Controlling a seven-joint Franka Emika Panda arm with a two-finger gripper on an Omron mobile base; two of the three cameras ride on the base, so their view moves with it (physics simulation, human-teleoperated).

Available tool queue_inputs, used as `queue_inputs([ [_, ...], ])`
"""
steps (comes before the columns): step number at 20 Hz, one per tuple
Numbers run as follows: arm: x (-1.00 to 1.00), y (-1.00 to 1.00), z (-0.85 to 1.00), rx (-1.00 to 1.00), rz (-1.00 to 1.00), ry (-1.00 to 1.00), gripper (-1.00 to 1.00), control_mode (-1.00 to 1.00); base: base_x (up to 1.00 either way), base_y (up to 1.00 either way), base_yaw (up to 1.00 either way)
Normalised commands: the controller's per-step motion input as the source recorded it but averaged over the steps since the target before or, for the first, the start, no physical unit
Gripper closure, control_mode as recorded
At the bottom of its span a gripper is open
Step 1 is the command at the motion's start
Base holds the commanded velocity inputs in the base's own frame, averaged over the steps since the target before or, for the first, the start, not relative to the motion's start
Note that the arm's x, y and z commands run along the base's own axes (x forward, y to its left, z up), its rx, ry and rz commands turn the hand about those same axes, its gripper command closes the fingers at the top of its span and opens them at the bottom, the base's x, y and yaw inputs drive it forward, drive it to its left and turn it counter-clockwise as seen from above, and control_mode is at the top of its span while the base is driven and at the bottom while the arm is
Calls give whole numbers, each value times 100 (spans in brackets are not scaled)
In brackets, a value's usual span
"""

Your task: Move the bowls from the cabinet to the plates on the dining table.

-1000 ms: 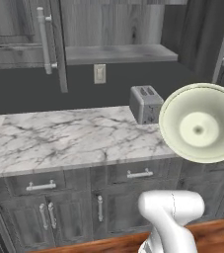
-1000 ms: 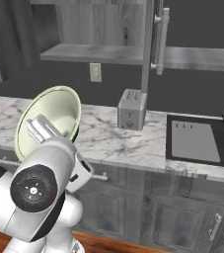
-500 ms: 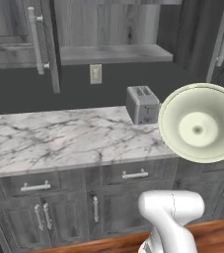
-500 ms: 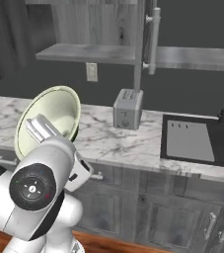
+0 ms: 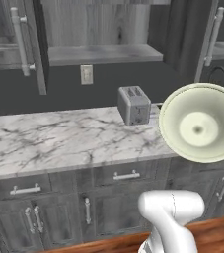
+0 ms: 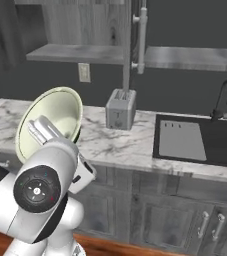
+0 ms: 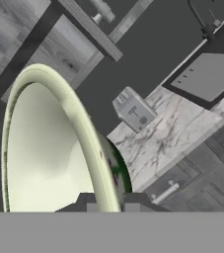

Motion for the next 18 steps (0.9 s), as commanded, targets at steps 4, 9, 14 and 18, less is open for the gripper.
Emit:
queue_inputs([
  [4,0,0,0,0,0,0,100,100,-17,-32,-26],
  [9,0,0,0,0,0,0,100,100,-18,-36,-29],
  [14,0,0,0,0,0,0,100,100,-14,-36,-31],
  [18,0,0,0,0,0,0,100,100,-8,-37,-33],
])
